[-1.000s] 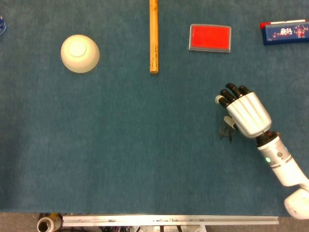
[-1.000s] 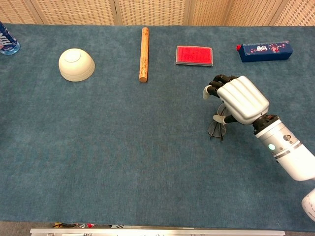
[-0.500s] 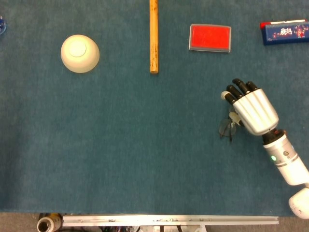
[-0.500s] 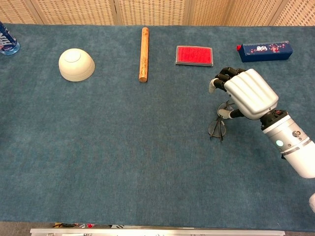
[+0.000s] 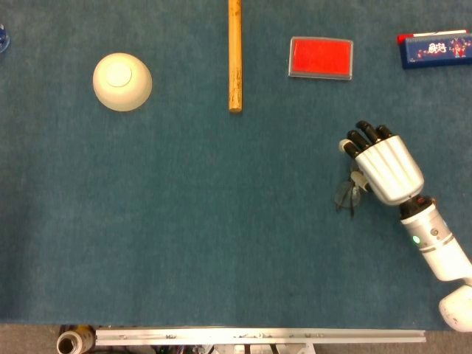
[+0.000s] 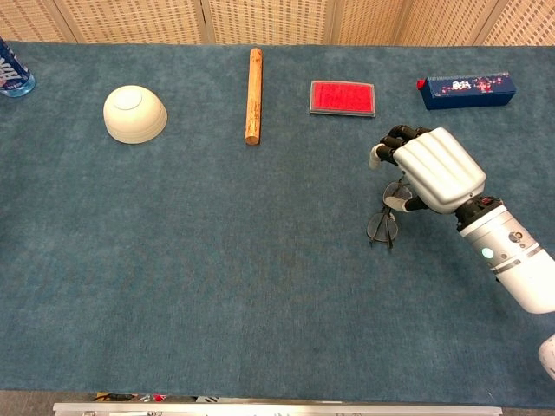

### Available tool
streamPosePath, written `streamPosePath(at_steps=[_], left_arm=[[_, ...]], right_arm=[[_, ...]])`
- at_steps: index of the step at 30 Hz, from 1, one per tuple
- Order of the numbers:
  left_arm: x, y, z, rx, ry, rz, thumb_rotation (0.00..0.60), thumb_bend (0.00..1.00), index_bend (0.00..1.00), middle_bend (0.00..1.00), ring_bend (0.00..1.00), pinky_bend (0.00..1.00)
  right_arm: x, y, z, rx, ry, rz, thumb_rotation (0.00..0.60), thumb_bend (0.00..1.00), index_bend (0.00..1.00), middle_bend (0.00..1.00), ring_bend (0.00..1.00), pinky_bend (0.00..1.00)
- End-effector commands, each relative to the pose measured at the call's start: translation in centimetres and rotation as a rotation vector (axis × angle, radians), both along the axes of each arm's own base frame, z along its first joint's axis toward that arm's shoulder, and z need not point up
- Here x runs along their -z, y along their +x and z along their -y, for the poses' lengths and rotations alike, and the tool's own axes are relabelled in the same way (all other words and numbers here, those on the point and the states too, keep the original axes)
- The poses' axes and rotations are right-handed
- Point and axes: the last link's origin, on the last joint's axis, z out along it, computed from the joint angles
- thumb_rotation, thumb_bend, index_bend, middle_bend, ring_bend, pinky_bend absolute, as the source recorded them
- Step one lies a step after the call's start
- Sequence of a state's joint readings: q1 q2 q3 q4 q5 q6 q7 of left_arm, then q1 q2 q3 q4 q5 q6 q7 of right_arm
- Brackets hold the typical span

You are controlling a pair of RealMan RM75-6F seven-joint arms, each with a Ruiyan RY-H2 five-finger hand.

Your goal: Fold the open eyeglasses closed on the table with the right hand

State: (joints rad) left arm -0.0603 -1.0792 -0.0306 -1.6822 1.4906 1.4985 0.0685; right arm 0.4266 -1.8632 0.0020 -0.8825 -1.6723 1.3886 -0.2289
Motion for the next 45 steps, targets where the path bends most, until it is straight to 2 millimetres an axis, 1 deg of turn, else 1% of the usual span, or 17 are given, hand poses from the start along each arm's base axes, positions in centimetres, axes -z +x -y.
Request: streamPosePath(at_steps=[1, 9, 13, 15, 18, 22, 28, 34, 40, 45], left_arm=[[0.0, 0.0, 0.0, 0.000, 0.000, 0.000, 0.600, 0.44, 0.42, 0.34, 0.15, 0.32], [0.1, 0.0, 0.0, -0.001, -0.002, -0.002, 0.600, 0.44, 0.42, 0.34, 0.15, 0.32], [0.0, 0.0, 0.0, -0.001, 0.001, -0.002, 0.600, 0.44, 0.42, 0.34, 0.15, 0.32], [0.0, 0.0, 0.0, -0.001, 0.000, -0.002, 0.600, 0.44, 0.42, 0.34, 0.15, 0.32], [0.1, 0.0, 0.0, 0.001, 0.000, -0.005, 0.600, 0.44, 0.42, 0.34, 0.15, 0.32], [0.1, 0.1, 0.1, 0.004, -0.002, -0.008, 0.600, 0.44, 0.42, 0.34, 0.15, 0.32], [0.3, 0.1, 0.1, 0.006, -0.002, -0.015, 0.600, 0.44, 0.42, 0.34, 0.15, 0.32], [0.3, 0.1, 0.0, 0.007, 0.005, -0.015, 0.600, 0.44, 0.42, 0.34, 0.15, 0.32], [0.2, 0.1, -0.2, 0.019, 0.020, -0.005, 0.600, 0.44, 0.42, 0.34, 0.15, 0.32], [0.1, 0.1, -0.3, 0.023, 0.026, -0.001, 0.600, 0.44, 0.42, 0.34, 0.15, 0.32]], right_arm=[[0.0, -0.1, 0.0, 0.004, 0.001, -0.002, 0.600, 0.04, 0.46, 0.46, 0.28, 0.47], [-0.1, -0.3, 0.2, 0.010, -0.003, 0.002, 0.600, 0.04, 0.46, 0.46, 0.28, 0.47], [-0.6, 0.2, -0.1, -0.010, -0.005, 0.047, 0.600, 0.04, 0.46, 0.46, 0.28, 0.47], [-1.4, 0.8, -0.5, -0.034, -0.018, 0.074, 0.600, 0.04, 0.46, 0.46, 0.28, 0.47], [-2.9, 1.5, -1.1, -0.070, -0.043, 0.104, 0.600, 0.04, 0.46, 0.46, 0.28, 0.47], [-5.9, 2.0, -2.1, -0.119, -0.105, 0.094, 0.600, 0.04, 0.46, 0.46, 0.28, 0.47], [-10.2, 1.6, -3.4, -0.146, -0.193, 0.039, 0.600, 0.04, 0.46, 0.46, 0.28, 0.47], [-14.2, 0.1, -5.0, -0.101, -0.277, -0.026, 0.600, 0.04, 0.46, 0.45, 0.28, 0.47], [-16.5, -2.1, -6.1, -0.017, -0.328, -0.059, 0.600, 0.04, 0.46, 0.45, 0.28, 0.47], [-17.6, -3.8, -6.8, 0.041, -0.359, -0.054, 0.600, 0.04, 0.46, 0.44, 0.28, 0.47]])
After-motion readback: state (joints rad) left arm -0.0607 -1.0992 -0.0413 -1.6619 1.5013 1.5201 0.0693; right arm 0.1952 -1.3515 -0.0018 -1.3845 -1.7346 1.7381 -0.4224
